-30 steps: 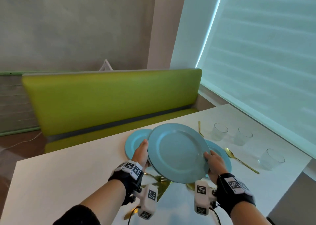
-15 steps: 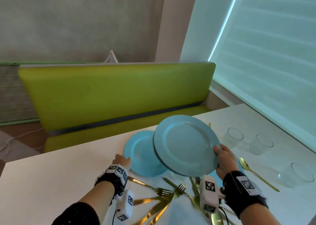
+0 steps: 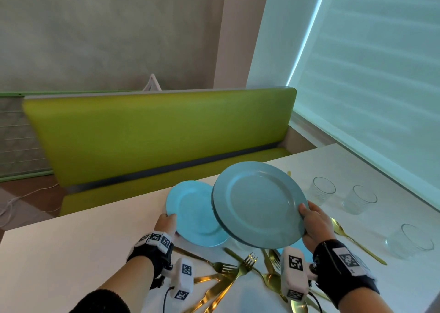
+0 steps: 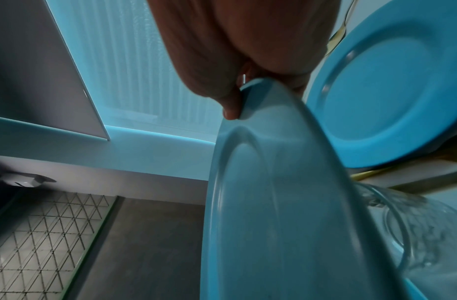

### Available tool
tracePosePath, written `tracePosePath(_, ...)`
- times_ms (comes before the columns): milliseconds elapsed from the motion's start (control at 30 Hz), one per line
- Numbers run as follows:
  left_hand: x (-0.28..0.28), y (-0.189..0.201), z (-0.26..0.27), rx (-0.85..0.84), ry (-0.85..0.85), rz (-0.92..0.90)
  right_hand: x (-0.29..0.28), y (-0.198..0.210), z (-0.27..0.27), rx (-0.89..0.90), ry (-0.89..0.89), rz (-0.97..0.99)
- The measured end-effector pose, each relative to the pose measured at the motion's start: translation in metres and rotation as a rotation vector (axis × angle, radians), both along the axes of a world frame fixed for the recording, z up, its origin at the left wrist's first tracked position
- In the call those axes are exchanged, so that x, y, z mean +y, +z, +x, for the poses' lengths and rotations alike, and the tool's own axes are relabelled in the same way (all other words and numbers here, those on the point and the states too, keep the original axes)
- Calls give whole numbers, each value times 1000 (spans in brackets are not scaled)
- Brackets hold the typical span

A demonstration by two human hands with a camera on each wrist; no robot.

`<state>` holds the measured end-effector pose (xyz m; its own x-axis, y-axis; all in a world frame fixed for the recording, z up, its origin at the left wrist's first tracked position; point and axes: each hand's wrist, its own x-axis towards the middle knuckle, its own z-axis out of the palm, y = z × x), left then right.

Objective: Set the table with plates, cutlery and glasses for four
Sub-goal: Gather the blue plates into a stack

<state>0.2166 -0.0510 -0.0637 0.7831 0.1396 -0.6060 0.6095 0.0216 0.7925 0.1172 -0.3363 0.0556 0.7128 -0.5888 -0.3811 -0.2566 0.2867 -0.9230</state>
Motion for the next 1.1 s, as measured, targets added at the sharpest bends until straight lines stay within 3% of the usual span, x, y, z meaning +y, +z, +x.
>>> tracePosePath(300,23,66,-25,-160,122,-71,37,14,-4,-29,49,-10)
tracePosePath(433,30,87,-39,-157,139,-160,57,16,-7,-18,76,-51)
tracePosePath(800,18,107,-78,-191,87,-197,74,18,-25,46,89,-242)
tracePosePath(1100,-14,115,-91,-153,81,-250,60,17,-42,219,58,-545)
